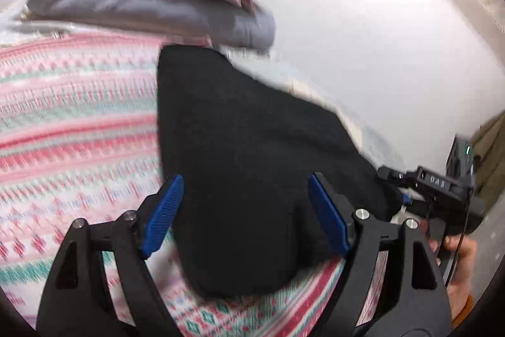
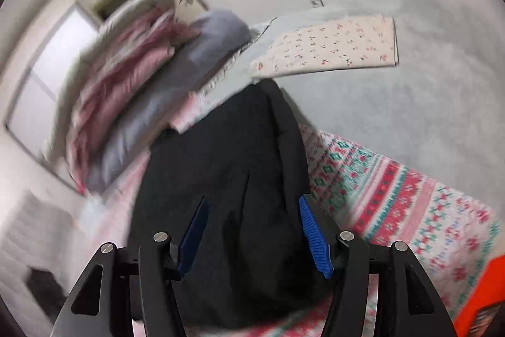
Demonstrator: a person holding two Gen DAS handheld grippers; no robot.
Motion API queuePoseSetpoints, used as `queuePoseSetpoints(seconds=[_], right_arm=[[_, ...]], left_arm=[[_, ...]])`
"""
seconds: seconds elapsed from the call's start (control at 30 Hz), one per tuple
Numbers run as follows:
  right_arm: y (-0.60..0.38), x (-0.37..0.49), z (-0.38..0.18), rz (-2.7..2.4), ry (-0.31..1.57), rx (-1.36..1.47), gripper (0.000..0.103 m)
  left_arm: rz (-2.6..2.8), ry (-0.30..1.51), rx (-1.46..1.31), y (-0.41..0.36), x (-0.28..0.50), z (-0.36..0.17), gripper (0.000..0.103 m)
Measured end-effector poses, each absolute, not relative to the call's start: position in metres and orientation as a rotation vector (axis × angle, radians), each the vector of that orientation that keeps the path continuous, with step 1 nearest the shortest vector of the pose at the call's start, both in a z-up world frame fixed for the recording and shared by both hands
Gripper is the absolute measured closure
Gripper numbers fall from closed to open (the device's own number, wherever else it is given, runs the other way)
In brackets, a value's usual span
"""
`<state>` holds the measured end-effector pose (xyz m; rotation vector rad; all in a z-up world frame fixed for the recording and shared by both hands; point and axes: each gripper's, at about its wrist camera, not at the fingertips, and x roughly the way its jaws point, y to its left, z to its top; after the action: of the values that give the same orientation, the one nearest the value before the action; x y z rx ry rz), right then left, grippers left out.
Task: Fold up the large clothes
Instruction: 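Release the folded coat on the bed and open both grippers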
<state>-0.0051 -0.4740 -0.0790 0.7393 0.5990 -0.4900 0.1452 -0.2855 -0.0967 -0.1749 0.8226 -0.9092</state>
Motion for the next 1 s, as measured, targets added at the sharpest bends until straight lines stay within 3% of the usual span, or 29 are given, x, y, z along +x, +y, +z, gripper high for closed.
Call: queuePoseSetpoints(seconds=[0.23,0.47,0.57,0.67,1.0], right_arm=[[-0.478,0.005,-0.117,-0.605,0.777,0.685,0.037],[-0.445,-0.011,-0.081,-0.583,0.766,0.558,0.035],[-0.422,-0.021,-0.07,-0.574,0.769,0.474,0.032],[-0.4,-0.02,-0.068,-0.557,0.797,0.418,0.024],[-0.347,-0.026,-0.078,-0.594,0.903,0.309,0.019]], left_arm=[[-0.837,0.874,-0.088,-0.291,0.137,-0.122,0.019],[-0.699,0.867,0.065,-0.279,0.101,-0.087,0.017],[-0.637,0.892,0.106,-0.272,0.085,-0.076,0.007],[-0.552,0.932,0.104,-0.261,0.078,-0.071,0.006],[-0.433,0.972,0.239,-0.243,0.043,-0.069,0.002]])
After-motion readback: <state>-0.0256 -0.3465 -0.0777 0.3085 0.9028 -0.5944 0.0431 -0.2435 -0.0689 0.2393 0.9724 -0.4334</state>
